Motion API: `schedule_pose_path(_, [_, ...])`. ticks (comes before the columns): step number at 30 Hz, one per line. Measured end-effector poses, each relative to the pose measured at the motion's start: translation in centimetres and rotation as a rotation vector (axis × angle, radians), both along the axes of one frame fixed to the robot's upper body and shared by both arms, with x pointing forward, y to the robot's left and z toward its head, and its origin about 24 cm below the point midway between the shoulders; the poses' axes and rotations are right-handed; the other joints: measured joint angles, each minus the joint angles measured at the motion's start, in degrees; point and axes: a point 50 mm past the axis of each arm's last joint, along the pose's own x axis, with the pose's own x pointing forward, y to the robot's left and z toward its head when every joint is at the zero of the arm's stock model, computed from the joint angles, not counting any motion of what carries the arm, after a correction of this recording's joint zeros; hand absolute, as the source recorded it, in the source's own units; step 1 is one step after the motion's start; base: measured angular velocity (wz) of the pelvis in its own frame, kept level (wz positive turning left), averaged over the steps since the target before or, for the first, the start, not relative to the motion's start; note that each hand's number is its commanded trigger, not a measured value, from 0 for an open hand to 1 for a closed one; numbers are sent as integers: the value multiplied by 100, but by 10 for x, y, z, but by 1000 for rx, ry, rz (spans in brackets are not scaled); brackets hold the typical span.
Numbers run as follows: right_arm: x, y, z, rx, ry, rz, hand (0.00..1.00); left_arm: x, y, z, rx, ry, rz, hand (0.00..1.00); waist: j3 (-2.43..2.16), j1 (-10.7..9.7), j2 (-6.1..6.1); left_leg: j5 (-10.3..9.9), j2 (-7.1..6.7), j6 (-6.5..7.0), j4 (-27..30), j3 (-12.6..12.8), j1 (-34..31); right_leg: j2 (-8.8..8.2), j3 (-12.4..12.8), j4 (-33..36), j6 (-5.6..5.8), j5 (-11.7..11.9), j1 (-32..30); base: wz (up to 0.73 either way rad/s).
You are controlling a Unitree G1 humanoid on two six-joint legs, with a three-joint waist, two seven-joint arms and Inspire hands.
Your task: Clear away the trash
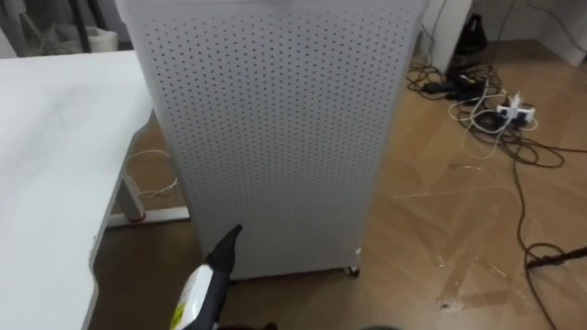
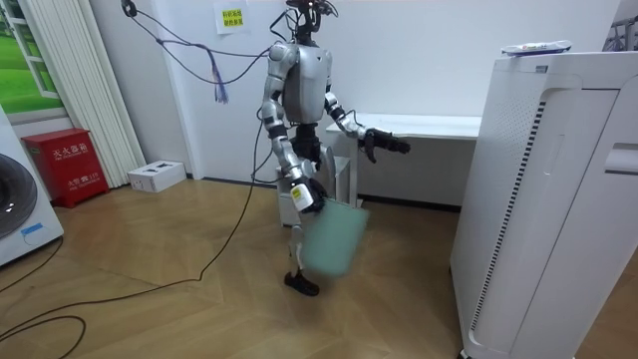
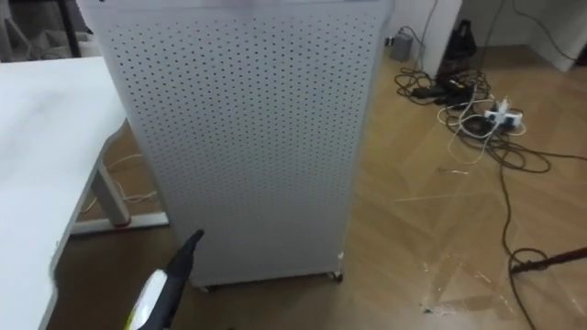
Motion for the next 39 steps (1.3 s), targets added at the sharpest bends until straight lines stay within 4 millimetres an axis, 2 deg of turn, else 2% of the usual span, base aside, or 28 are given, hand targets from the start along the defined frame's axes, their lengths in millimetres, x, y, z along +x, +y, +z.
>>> schedule_pose_path(3, [-6, -5, -4, -6, 40, -28, 100, -19, 19, -19, 35, 113, 72, 0, 1, -31, 6, -39, 67, -39, -52, 106, 118, 32, -109, -36, -29, 52, 47, -43])
schedule_pose_path(5, [-11, -7, -6, 3, 53, -62, 100, -31, 23, -26, 35, 155, 96, 0, 6, -48, 0, -46, 65, -53, -78, 73, 154, 16, -271, -47, -37, 58, 70, -13])
schedule_pose_path(7, [-13, -10, -6, 5, 58, -83, 100, -40, 26, -33, 42, 197, 107, 0, 14, -40, 7, -49, 79, -62, -78, 65, 156, 14, -330, -36, -44, 60, 64, 0])
schedule_pose_path(10, [-15, -10, -7, 9, 67, -81, 100, -54, 32, -44, 55, 280, 136, 0, 22, -21, 13, -68, 161, -98, -63, 84, 208, 26, -431, 3, -78, 41, 64, -7])
schedule_pose_path(13, [-11, -8, -7, 26, 58, -65, 100, -70, 45, -54, 83, 363, 176, 0, 48, -5, -22, -144, 210, -176, 99, 102, 213, 60, -483, 91, -131, -38, 69, -12])
schedule_pose_path(14, [-9, -7, -7, 33, 55, -52, 100, -76, 49, -56, 88, 390, 196, 0, 64, 8, -52, -199, 277, -213, 239, 115, 195, 82, -499, 162, -165, -89, 59, -24])
schedule_pose_path(16, [-7, -5, -7, 40, 53, -31, 100, -88, 54, -61, 94, 439, 230, 0, 73, 23, -87, -343, 376, -282, 681, 154, 84, 112, -501, 315, -217, -269, 5, -27])
schedule_pose_path(18, [-10, -3, -8, 40, 65, -23, 100, -100, 58, -66, 100, 502, 254, 0, 68, 130, -84, -406, 625, -330, 1711, 92, -227, 196, -480, 449, -330, -406, 45, -36])
schedule_pose_path(19, [-11, -3, -8, 40, 66, -23, 100, -103, 59, -66, 99, 508, 261, 0, 70, 148, -73, -404, 692, -328, 1998, -2, -305, 231, -480, 463, -361, -422, 90, -44])
schedule_pose_path(20, [-12, -4, -8, 35, 70, -17, 100, -108, 59, -68, 94, 524, 275, 0, 75, 153, 5, -370, 806, -314, 2554, -268, -475, 334, -395, 487, -424, -456, 189, -40])
schedule_pose_path(21, [-14, -3, -9, 26, 79, -5, 100, -113, 59, -70, 79, 545, 302, 0, 75, 156, 36, -234, 867, -246, 3046, -520, -673, 415, -263, 519, -488, -502, 315, -39])
schedule_pose_path(22, [-15, -4, -9, 22, 81, -1, 100, -115, 59, -72, 68, 555, 318, 0, 84, 156, 27, -225, 840, -183, 3205, -664, -772, 430, -181, 548, -511, -542, 349, -26])
schedule_pose_path(23, [-15, -5, -8, 16, 81, -4, 100, -116, 57, -73, 42, 567, 336, 0, 75, 146, 28, -362, 629, -135, 3138, -823, -997, 435, -44, 598, -524, -630, 362, -19])
schedule_pose_path(24, [-15, -6, -8, 12, 84, -14, 100, -114, 56, -73, 24, 562, 345, 0, 80, 167, 11, -405, 390, -96, 2920, -872, -1308, 404, 44, 600, -543, -669, 358, -23])
schedule_pose_path(25, [-15, -7, -8, 12, 87, -18, 100, -114, 56, -73, 22, 563, 348, 0, 74, 198, -4, -399, 267, -106, 2746, -860, -1449, 380, 86, 601, -587, -704, 363, -44])
schedule_pose_path(26, [-16, -7, -8, 10, 89, -17, 100, -115, 58, -73, 21, 562, 359, 0, 71, 308, -17, -345, 85, -146, 2281, -858, -1714, 344, 108, 604, -606, -741, 382, -44])
schedule_pose_path(27, [-18, -6, -9, 11, 98, -16, 100, -115, 60, -72, 21, 560, 371, 0, 67, 334, -38, -154, -48, -172, 1661, -906, -1924, 347, 141, 612, -576, -807, 399, -34])
schedule_pose_path(28, [-19, -6, -10, 10, 103, -14, 100, -115, 61, -72, 18, 557, 379, 0, 69, 356, -47, 67, -77, -119, 1365, -901, -2002, 347, 148, 632, -550, -845, 424, -28])
schedule_pose_path(29, [-22, -6, -11, 7, 121, -17, 100, -118, 62, -73, 12, 561, 397, 0, 52, 437, -73, 497, -107, -27, 1066, -896, -2066, 328, 224, 687, -501, -961, 478, -26])
schedule_pose_path(30, [-24, -8, -11, 0, 130, -23, 100, -122, 61, -73, 9, 569, 405, 0, 0, 441, -86, 717, -139, 118, 1002, -874, -2006, 283, 196, 666, -412, -1040, 552, -26])
schedule_pose_path(31, [-24, -8, -11, -3, 130, -24, 100, -123, 61, -74, 9, 571, 405, 0, -4, 440, -81, 767, -165, 189, 1008, -868, -1968, 260, 190, 645, -376, -1071, 601, -14])
schedule_pose_path(32, [-24, -8, -11, -4, 131, -24, 100, -123, 60, -74, 8, 572, 405, 0, -22, 436, -83, 897, -235, 339, 1048, -883, -1917, 221, 182, 585, -326, -1130, 701, -4])
schedule_pose_path(33, [-24, -6, -12, -1, 133, -21, 100, -122, 60, -73, 8, 568, 405, 0, -12, 430, -163, 817, -323, 370, 1103, -875, -1850, 117, 102, 474, -275, -1165, 834, 0])
schedule_pose_path(35, [-23, -7, -11, -12, 131, -13, 100, -115, 59, -72, 5, 552, 397, 0, -2, 426, -237, 657, -416, 424, 1202, -836, -1816, 0, 54, 344, -204, -1205, 980, 7])
schedule_pose_path(37, [-20, -7, -10, -33, 126, 9, 100, -110, 60, -71, 3, 536, 394, 0, -1, 454, -242, 456, -446, 458, 1305, -767, -1803, -71, 21, 422, -168, -1224, 1011, -6])
schedule_pose_path(39, [-14, -7, -9, -43, 114, 16, 100, -105, 59, -70, -1, 521, 391, 0, 10, 498, -215, 151, -474, 499, 1474, -678, -1736, -249, -250, 981, -25, -1301, 951, -16])
